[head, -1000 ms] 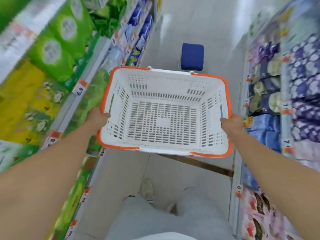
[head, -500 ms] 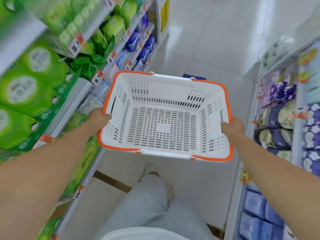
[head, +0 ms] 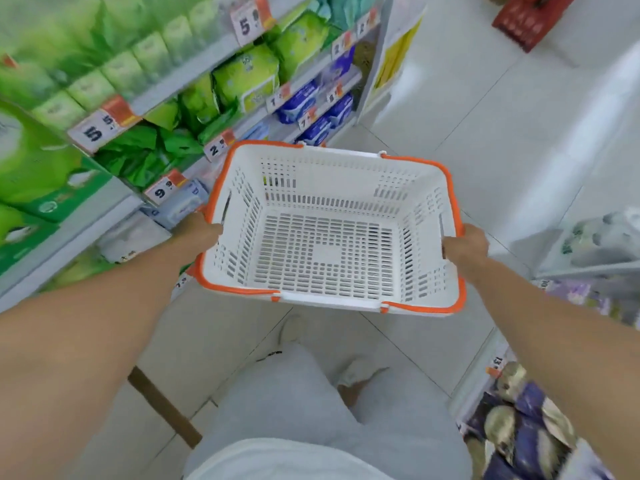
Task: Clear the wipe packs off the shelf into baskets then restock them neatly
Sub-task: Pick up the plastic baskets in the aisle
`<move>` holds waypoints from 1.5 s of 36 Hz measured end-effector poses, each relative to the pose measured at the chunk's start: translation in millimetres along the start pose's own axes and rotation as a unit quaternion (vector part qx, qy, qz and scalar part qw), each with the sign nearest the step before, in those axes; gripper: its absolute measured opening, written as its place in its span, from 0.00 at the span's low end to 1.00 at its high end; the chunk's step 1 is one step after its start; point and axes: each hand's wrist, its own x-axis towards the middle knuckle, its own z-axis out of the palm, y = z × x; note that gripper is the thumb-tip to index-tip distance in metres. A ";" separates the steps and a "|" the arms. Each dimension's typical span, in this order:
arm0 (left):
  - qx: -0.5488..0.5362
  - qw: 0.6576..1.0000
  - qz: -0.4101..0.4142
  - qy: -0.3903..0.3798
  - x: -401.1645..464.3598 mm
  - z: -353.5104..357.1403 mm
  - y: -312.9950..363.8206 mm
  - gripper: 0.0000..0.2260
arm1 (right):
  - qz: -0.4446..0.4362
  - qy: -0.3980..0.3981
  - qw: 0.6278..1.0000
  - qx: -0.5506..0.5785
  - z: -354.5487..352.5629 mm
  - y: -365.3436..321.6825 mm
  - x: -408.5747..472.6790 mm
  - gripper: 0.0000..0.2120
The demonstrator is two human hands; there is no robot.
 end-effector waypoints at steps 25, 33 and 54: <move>-0.249 0.914 -0.297 0.118 76.0 184.0 -55.7 0.17 | -0.211 -0.159 0.939 -0.220 189.0 -183.8 230.9 0.05; -0.241 0.881 -0.361 0.187 142.9 274.8 -162.4 0.16 | -0.275 -0.200 0.909 -0.239 365.9 -126.4 273.1 0.02; -0.262 0.815 -0.437 0.275 152.3 331.4 -212.2 0.14 | -0.329 -0.208 0.894 -0.220 474.0 -62.7 236.2 0.06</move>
